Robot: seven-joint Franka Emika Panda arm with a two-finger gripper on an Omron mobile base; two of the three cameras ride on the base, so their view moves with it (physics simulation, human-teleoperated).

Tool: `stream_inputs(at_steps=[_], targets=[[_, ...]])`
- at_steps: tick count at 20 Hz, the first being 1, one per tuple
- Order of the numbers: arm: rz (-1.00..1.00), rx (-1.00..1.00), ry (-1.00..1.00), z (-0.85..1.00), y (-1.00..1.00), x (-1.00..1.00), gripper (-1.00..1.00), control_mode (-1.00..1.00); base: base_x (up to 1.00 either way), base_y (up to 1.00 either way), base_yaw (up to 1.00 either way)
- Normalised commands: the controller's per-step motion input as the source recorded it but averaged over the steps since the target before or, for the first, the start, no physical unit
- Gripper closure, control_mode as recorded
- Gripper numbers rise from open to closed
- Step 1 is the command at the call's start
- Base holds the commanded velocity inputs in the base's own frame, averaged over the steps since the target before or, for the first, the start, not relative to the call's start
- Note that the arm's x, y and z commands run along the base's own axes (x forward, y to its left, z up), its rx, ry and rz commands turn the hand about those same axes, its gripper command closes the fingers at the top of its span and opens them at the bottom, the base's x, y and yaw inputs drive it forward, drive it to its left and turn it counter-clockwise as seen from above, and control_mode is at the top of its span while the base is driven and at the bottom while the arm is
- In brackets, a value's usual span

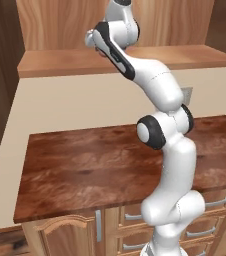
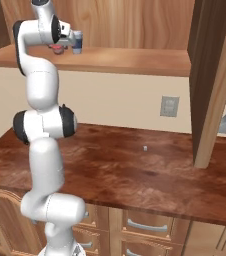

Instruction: Pick the jam and bar from the counter and place them in the cabinets closest to them.

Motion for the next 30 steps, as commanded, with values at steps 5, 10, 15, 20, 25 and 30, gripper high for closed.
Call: stream_inputs(at_steps=[5,10,15,20,25,30], targets=[[-0.03,-0.04,0.02,0.03,-0.08,-0.36,-1.0,-1.0,0.0,0.0,0.0],[0.0,-0.02,0.0,0.01,-0.15,-0.8,-1.0,-1.0,0.0,0.0,0.0],[0.0,-0.01,0.0,0.0,-0.19,-0.99,-1.0,-1.0,0.0,0.0,0.0],[0.01,-0.01,0.0,0.0,-0.26,-1.0,-1.0,-1.0,0.0,0.0,0.0],[0.01,0.0,0.0,-0.05,-0.38,-1.0,-1.0,-1.0,0.0,0.0,0.0],[0.01,-0.01,-0.01,-0.24,-0.44,-1.0,-1.0,-1.0,0.0,0.0,0.0]])
